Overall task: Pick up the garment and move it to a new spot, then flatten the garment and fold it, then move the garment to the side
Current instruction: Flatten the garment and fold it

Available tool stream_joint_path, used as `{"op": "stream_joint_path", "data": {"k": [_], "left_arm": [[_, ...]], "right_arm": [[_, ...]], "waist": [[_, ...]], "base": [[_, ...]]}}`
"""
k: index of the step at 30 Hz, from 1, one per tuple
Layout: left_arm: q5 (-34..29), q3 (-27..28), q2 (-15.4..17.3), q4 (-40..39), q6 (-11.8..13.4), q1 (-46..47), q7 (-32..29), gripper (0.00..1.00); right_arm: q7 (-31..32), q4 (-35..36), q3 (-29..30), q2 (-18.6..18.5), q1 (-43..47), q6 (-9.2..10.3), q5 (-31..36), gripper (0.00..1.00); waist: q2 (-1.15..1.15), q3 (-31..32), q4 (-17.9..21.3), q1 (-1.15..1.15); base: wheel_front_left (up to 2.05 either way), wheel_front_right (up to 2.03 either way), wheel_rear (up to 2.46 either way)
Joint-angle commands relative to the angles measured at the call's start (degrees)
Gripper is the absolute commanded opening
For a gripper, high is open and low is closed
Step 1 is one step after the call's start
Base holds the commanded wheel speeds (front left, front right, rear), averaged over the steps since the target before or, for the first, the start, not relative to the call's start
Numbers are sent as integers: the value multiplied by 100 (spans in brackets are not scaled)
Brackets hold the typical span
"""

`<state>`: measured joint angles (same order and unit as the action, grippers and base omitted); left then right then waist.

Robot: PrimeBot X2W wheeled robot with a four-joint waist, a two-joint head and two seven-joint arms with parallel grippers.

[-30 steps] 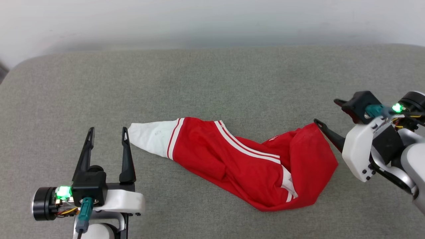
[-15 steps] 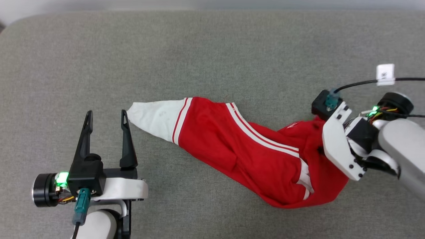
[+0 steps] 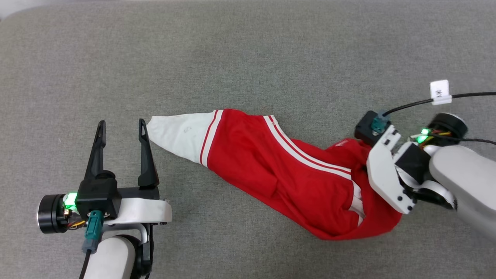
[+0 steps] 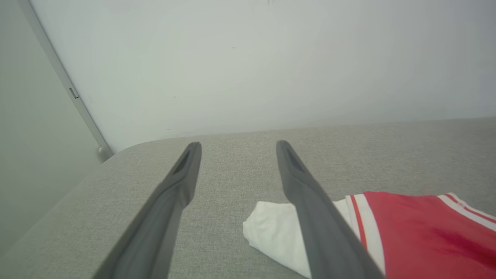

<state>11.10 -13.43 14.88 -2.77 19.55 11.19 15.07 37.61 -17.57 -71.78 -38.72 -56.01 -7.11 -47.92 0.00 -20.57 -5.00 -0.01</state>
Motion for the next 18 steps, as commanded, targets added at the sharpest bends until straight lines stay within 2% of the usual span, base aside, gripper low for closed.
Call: {"op": "stream_joint_path", "data": {"k": [1,6,11,14,18], "left_arm": [[-60,61,-49,5,-44,-27,14,100],[-192,207,-178,-4,-172,-143,14,100],[-295,337,-292,-51,-264,-252,14,100],[-347,396,-374,-88,-322,-282,14,100],[-397,452,-473,-90,-389,-319,14,100]], "right_arm": [[-241,-65,-209,259,-13,-52,-9,0],[-1078,-218,136,117,-904,-34,-109,0],[-1614,-398,366,0,-1422,-34,-258,0],[-1889,-646,529,-144,-1490,-34,-330,0],[-2002,-1203,668,-305,-1108,-35,-602,0]], "waist": [[0,81,38,1],[0,231,56,1],[0,289,16,1],[0,267,-22,1],[0,212,-80,1]], "base": [[0,0,0],[0,0,0],[0,0,0],[0,0,0],[0,0,0]]}}
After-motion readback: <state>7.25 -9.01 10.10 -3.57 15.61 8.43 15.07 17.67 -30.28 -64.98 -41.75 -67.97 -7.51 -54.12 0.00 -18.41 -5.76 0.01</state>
